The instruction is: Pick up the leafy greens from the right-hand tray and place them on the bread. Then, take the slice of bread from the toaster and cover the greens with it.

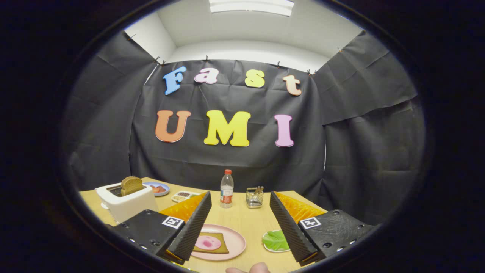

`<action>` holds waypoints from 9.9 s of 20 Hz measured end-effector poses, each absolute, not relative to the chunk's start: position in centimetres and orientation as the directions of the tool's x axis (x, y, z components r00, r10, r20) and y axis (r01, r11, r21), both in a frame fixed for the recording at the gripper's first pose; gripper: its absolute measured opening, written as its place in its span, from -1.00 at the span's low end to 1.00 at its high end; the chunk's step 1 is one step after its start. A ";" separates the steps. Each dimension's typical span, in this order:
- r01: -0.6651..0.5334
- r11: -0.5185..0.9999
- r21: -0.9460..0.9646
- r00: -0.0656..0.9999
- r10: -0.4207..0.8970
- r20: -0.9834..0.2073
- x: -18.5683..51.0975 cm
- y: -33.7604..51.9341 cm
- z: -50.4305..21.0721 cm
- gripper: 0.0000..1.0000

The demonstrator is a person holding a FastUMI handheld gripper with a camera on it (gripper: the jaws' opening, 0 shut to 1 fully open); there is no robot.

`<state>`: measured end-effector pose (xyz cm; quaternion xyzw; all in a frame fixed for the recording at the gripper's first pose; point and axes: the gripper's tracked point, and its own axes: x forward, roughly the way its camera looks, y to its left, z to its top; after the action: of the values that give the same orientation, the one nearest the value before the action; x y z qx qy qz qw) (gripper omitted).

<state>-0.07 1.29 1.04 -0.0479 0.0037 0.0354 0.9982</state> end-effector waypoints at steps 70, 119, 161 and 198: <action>-0.117 0.745 0.657 0.801 0.462 -0.381 10.1 -8.1 -4.3 -0.99; -0.250 0.938 0.238 0.905 0.314 -0.286 5.2 13.2 -1.8 0.79; -0.308 0.882 0.356 0.889 0.401 -0.223 4.1 31.7 -1.7 -0.83; -0.046 0.866 0.498 0.840 0.303 -0.449 7.2 6.1 -17.2 -0.58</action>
<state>7.20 6.14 -17.16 0.2415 0.2664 0.0941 0.9284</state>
